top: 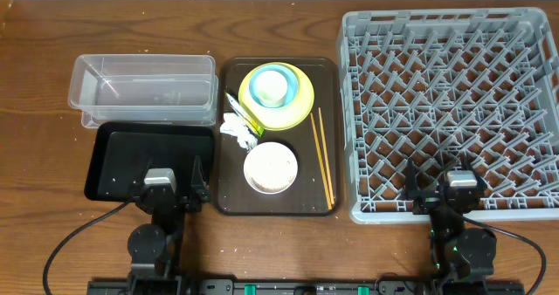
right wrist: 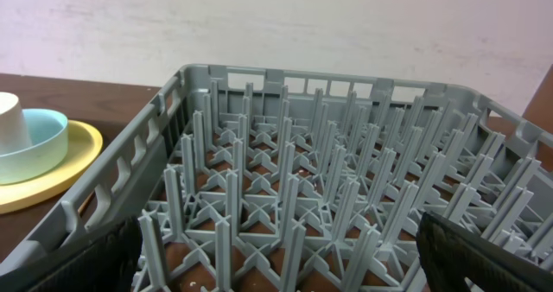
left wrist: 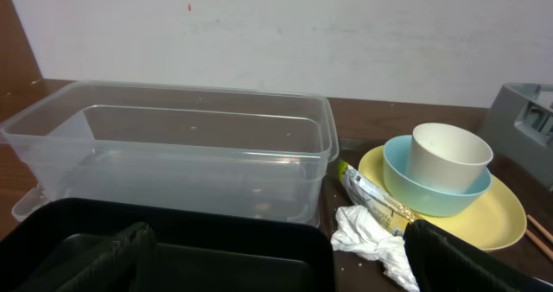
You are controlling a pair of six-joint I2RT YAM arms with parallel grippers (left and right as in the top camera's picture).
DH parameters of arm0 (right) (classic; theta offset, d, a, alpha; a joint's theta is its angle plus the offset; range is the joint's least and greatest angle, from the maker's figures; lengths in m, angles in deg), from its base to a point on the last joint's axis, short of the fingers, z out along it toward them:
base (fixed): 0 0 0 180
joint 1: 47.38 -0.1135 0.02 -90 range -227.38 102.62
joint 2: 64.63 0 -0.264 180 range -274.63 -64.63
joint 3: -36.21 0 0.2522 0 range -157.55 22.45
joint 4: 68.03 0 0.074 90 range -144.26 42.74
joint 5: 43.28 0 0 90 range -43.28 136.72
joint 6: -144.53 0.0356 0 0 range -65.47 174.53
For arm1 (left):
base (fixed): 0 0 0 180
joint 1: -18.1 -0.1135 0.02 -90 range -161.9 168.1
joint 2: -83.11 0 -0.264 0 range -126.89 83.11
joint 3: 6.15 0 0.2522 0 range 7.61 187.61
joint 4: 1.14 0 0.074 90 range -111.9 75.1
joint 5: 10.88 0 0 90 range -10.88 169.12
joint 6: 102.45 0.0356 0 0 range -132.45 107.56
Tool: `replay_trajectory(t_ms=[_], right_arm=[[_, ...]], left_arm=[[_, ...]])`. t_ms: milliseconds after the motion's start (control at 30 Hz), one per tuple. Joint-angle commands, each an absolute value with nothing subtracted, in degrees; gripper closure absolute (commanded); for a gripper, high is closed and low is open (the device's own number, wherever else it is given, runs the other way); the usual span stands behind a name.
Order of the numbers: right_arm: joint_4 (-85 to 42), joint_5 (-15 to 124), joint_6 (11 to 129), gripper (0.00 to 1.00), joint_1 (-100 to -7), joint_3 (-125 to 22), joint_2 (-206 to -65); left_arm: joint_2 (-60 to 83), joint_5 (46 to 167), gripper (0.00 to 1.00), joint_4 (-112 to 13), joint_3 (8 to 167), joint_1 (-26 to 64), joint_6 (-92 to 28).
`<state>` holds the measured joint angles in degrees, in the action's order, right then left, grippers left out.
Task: Sort waste into correct bins and load items into the dishwasher rack
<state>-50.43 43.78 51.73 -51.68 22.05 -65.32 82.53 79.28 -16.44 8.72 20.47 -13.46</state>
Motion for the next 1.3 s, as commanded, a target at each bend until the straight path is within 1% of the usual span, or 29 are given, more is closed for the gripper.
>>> replay_trajectory(t_ms=[0,133,233,1267], right_arm=[[-50.23,44.0,51.05,0.01,-51.11,22.16,-64.93],[-50.23,43.98,51.03,0.01,-51.11,22.16,-64.93],[-50.23,43.98,51.05,0.01,-51.11,22.16,-64.93],[-50.23,44.0,51.05,0.01,-51.11,22.16,-64.93]], left_arm=[[82.77,81.73,0.05,-18.71,7.84,20.71,-12.52],[82.77,90.17,0.06,-18.08,7.86,20.71,-14.9],[82.74,93.27,0.06,-17.8,7.88,20.71,-18.18],[82.44,93.47,0.06,-17.69,7.88,20.69,-18.73]])
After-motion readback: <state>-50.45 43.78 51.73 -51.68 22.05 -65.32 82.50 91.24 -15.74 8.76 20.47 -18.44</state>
